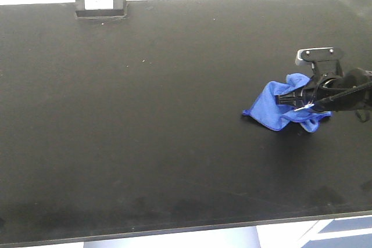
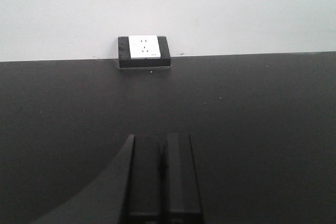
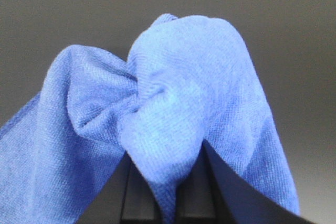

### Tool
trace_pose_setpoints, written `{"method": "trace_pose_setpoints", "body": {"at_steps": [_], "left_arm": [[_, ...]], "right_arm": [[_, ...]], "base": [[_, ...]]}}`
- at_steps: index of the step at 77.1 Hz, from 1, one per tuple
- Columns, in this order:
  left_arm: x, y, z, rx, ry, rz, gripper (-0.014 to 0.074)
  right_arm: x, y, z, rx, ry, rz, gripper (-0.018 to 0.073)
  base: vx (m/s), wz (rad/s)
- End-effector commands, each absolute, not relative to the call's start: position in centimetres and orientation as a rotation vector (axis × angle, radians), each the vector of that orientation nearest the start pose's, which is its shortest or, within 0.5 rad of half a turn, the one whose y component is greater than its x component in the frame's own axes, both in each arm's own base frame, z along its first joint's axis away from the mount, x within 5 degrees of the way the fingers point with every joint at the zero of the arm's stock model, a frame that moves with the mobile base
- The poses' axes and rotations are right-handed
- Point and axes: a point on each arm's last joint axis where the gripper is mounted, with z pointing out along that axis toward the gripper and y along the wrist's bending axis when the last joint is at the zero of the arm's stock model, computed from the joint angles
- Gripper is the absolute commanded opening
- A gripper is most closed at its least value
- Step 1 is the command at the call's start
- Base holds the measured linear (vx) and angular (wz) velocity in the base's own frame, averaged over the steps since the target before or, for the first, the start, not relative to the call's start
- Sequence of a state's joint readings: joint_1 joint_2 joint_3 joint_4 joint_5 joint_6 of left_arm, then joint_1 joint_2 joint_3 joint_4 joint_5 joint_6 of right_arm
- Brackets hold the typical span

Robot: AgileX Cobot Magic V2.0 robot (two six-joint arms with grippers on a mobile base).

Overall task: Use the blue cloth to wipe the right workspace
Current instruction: 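Open the right gripper and lift it away from the cloth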

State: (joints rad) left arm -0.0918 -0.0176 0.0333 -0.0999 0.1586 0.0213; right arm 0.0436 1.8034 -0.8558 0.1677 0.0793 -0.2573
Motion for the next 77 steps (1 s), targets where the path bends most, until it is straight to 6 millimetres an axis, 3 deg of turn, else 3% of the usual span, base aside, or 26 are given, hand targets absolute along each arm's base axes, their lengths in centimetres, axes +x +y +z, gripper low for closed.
{"method": "trace_pose_setpoints", "body": {"at_steps": [1, 18, 26, 38, 50, 65, 77], "left_arm": [[5.4, -0.6, 20.5, 0.013, 1.542, -0.143, -0.0006], [5.4, -0.6, 20.5, 0.013, 1.542, -0.143, -0.0006], [5.4, -0.6, 20.5, 0.013, 1.542, -0.143, -0.0006], [5.4, -0.6, 20.5, 0.013, 1.542, -0.143, -0.0006], [5.4, -0.6, 20.5, 0.013, 1.542, -0.143, -0.0006], [5.4, -0.6, 20.5, 0.013, 1.542, -0.143, -0.0006], [5.4, -0.6, 20.5, 0.013, 1.542, -0.143, -0.0006]], "right_arm": [[34.4, 1.9, 16.1, -0.253, 2.379, -0.046, 0.0019], [34.5, 4.1, 16.4, -0.348, 2.330, -0.032, 0.0127], [34.3, 4.7, 17.0, -0.369, 2.314, -0.022, 0.0250], [34.1, 4.9, 18.7, -0.335, 2.268, -0.005, 0.0509], [33.3, 4.8, 21.5, -0.303, 2.203, 0.009, 0.0666], [30.1, 4.5, 27.7, -0.297, 2.082, 0.027, 0.0662], [24.3, 3.9, 34.2, -0.301, 1.951, 0.049, 0.0533]], "base": [[0.00, 0.00], [0.00, 0.00], [0.00, 0.00], [0.00, 0.00], [0.00, 0.00], [0.00, 0.00], [0.00, 0.00]]}}
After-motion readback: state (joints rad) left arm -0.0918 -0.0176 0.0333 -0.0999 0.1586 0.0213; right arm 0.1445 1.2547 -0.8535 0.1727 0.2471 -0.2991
